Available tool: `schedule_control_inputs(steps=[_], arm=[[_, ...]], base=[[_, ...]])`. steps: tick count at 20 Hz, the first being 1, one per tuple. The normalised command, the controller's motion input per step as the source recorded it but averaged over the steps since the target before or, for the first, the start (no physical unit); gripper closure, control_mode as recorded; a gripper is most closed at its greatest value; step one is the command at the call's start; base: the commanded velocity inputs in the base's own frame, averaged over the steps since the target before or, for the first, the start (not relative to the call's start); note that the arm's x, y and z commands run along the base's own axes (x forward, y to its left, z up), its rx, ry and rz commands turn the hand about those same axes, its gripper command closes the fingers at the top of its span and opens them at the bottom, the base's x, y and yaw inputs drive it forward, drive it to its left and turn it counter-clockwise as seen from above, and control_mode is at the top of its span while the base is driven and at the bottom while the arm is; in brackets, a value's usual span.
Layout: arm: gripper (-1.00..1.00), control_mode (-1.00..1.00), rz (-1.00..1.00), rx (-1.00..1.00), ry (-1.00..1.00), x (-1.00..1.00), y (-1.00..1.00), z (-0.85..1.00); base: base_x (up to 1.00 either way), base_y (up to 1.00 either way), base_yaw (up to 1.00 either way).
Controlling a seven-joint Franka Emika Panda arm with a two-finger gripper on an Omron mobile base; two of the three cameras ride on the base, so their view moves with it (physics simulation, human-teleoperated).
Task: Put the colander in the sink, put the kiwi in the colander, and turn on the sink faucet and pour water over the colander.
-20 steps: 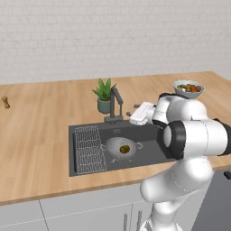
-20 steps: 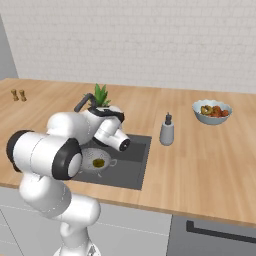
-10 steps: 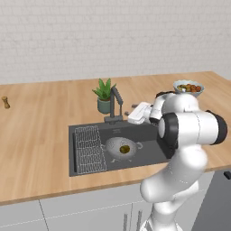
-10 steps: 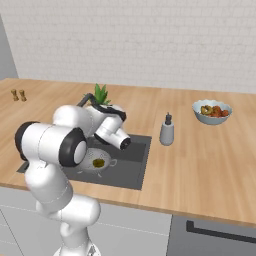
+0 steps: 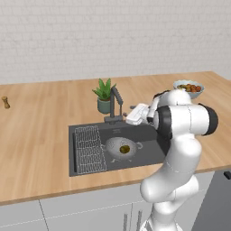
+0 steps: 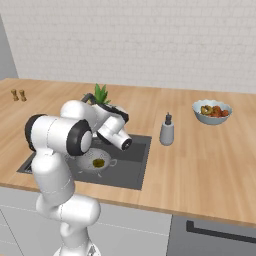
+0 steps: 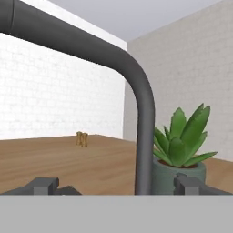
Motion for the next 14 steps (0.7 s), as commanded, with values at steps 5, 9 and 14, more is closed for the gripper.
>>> schedule_control_inputs(steps=[5, 9, 14], arm=[[-1.0, -1.0, 0.0, 0.0, 0.0, 0.31, 0.0, -0.01], [-1.0, -1.0, 0.0, 0.0, 0.0, 0.31, 0.03, -0.01], [-1.0, -1.0, 0.0, 0.0, 0.0, 0.28, 0.09, -0.08]], base=[[0.0, 0.0, 0.0], [0.0, 0.0, 0.0], [0.0, 0.0, 0.0]])
